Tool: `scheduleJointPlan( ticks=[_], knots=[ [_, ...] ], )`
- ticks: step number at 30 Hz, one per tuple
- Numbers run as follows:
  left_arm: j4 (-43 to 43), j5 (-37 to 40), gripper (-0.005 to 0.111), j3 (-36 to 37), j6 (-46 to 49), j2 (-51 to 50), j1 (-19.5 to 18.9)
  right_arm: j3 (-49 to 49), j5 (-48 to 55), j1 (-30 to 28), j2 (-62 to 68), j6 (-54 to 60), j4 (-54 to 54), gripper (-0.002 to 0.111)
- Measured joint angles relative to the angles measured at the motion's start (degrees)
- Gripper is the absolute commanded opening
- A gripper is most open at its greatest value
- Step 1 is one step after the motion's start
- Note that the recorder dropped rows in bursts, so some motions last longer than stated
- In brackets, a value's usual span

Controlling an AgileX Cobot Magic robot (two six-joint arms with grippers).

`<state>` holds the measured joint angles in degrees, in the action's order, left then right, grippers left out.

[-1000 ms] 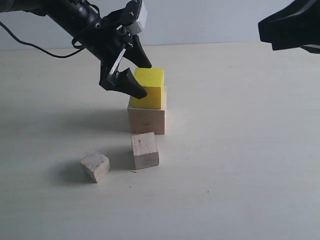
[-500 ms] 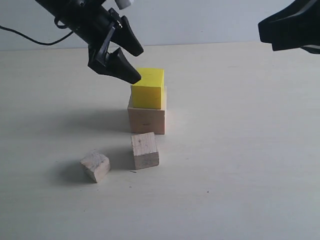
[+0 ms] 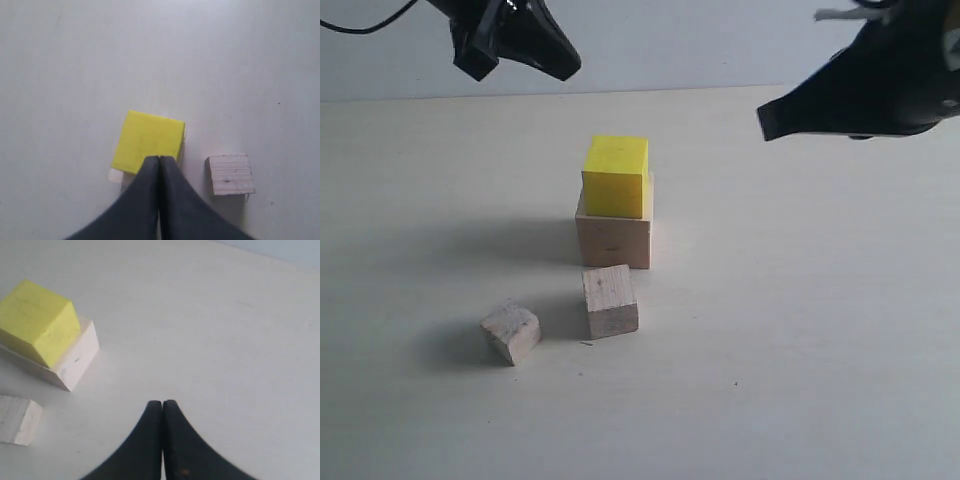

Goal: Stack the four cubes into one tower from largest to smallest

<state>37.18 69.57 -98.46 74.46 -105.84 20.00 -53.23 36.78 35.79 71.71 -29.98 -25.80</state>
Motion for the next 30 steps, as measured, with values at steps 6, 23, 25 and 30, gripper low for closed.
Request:
scheduleJointPlan(
  ticks=[6,23,25,30],
  knots=[
    [-11.5,0.2,0.0,0.0,-22.9,3.9,0.0,-0.1,-4.5,-1.9,15.2,-6.4,-2.5,0.0],
    [-13.4,0.5,0.0,7.0,-46.1,4.0,0.0,-22.6,10.1,-23.8,46.8,51.6,73.8,0.0],
    [-13.4,0.5,0.0,7.1,-46.5,4.0,0.0,-22.7,10.7,-23.8,48.2,54.8,78.4,0.0],
    [-13.4,0.5,0.0,7.1,-47.2,4.0,0.0,-22.8,10.8,-23.8,50.1,60.7,86.6,0.0]
  ],
)
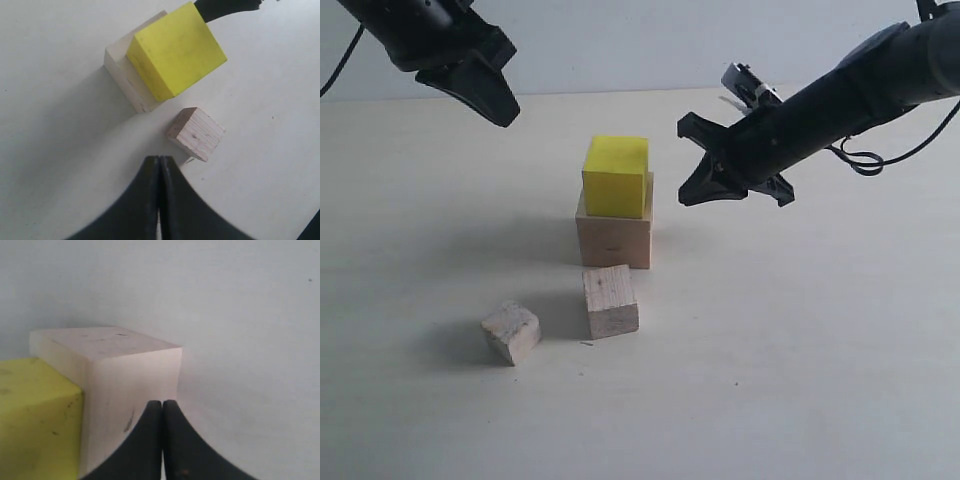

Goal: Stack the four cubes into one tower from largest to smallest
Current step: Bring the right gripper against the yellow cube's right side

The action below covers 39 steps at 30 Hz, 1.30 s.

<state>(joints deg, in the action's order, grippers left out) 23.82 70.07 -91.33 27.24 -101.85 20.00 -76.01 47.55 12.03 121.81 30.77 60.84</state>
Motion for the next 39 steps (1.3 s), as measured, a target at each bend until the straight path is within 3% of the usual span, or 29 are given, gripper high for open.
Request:
scheduleJointPlan(
  ticks=[9,39],
  knots=[
    [0.0,0.0,0.0,0.0,-0.1,0.0,0.0,-0.1,0.6,0.0,3.2,4.9,6.4,0.0],
    [0.1,0.0,0.0,0.0,-0.2,0.0,0.0,-3.5,3.1,0.0,4.2,10.0,10.6,0.0]
  ],
)
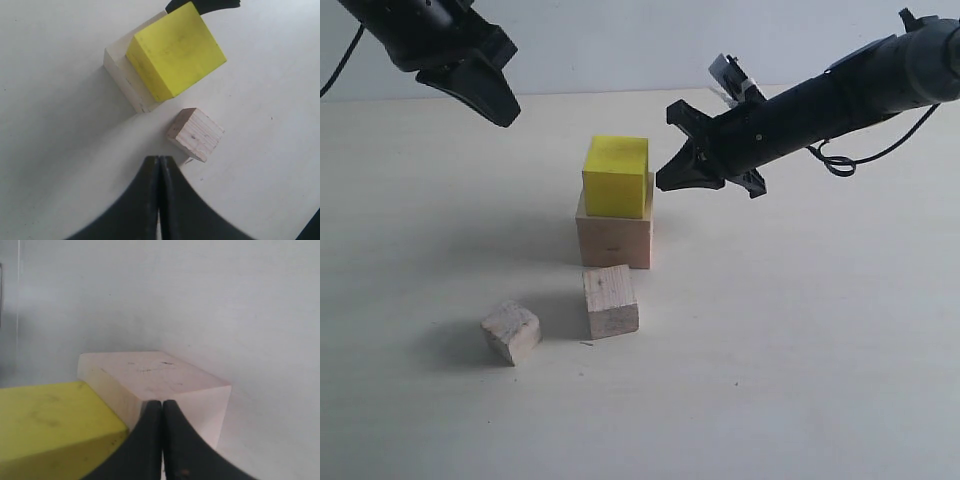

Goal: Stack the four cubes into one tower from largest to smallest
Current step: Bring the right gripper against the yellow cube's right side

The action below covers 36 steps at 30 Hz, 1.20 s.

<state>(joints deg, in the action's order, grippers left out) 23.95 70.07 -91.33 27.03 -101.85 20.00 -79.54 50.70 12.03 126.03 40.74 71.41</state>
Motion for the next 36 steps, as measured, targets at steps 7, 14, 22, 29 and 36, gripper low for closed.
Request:
scheduleJointPlan(
  ticks=[7,14,22,29,36],
  knots=[
    [0.0,0.0,0.0,0.0,-0.1,0.0,0.0,0.0,0.0,0.0,0.0,2.1,1.7,0.0],
    [0.0,0.0,0.0,0.0,-0.1,0.0,0.0,0.0,0.0,0.0,0.0,4.5,2.4,0.0],
    [0.0,0.0,0.0,0.0,-0.1,0.0,0.0,0.0,0.4,0.1,2.8,5.3,4.2,0.0],
    [0.0,0.0,0.0,0.0,-0.1,0.0,0.0,0.0,0.6,0.1,3.2,5.5,4.3,0.0],
    [0.0,0.0,0.0,0.0,-0.1,0.0,0.0,0.0,-0.2,0.1,-0.5,3.3,-0.4,0.0]
  ],
)
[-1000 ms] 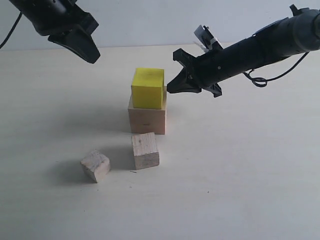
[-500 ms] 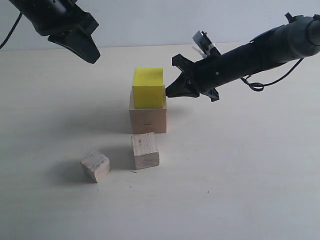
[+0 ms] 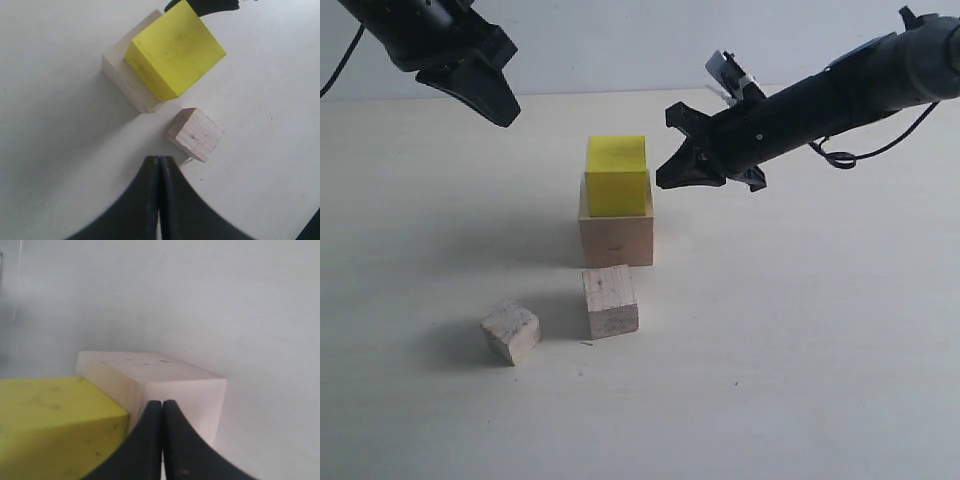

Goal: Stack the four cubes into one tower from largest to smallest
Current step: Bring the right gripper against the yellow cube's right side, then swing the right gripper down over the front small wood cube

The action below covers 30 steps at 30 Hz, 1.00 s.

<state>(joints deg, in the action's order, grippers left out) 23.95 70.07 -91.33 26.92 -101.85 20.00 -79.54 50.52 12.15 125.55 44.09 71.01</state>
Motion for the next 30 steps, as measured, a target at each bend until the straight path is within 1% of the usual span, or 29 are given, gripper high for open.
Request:
scheduleJointPlan(
  ticks=[3,8,11,14,17,20,24,27,30],
  knots=[
    [0.0,0.0,0.0,0.0,0.0,0.0,0.0,0.0,-1.3,-0.3,-3.1,-2.4,-5.5,0.0],
    [0.0,0.0,0.0,0.2,-1.0,0.1,0.0,0.0,-3.3,-2.5,-10.8,-7.7,-15.6,0.0],
    [0.0,-1.0,0.0,2.4,-1.7,1.1,0.0,1.1,-6.4,-3.0,-16.6,-11.1,-20.1,0.0],
    [0.0,-6.1,0.0,6.8,-2.1,3.5,0.0,4.8,-10.2,-2.7,-23.5,-12.8,-21.9,0.0],
    [0.1,-13.0,0.0,14.0,-2.6,7.2,0.0,10.5,-13.9,-1.3,-31.1,-13.4,-23.8,0.0],
    [1.1,-21.0,0.0,22.1,-2.9,12.3,0.0,16.2,-15.5,1.6,-37.7,-13.7,-24.3,0.0],
    [4.3,-29.8,0.0,31.4,-3.2,20.4,0.0,21.5,-15.9,7.7,-42.9,-13.8,-24.4,0.0],
    [5.7,-34.3,0.0,36.7,-3.1,26.2,0.0,24.5,-15.9,12.8,-45.0,-15.5,-25.6,0.0],
    [6.5,-36.7,0.0,40.7,-3.1,31.6,0.0,25.6,-15.8,18.0,-45.6,-20.4,-29.7,0.0]
  ],
)
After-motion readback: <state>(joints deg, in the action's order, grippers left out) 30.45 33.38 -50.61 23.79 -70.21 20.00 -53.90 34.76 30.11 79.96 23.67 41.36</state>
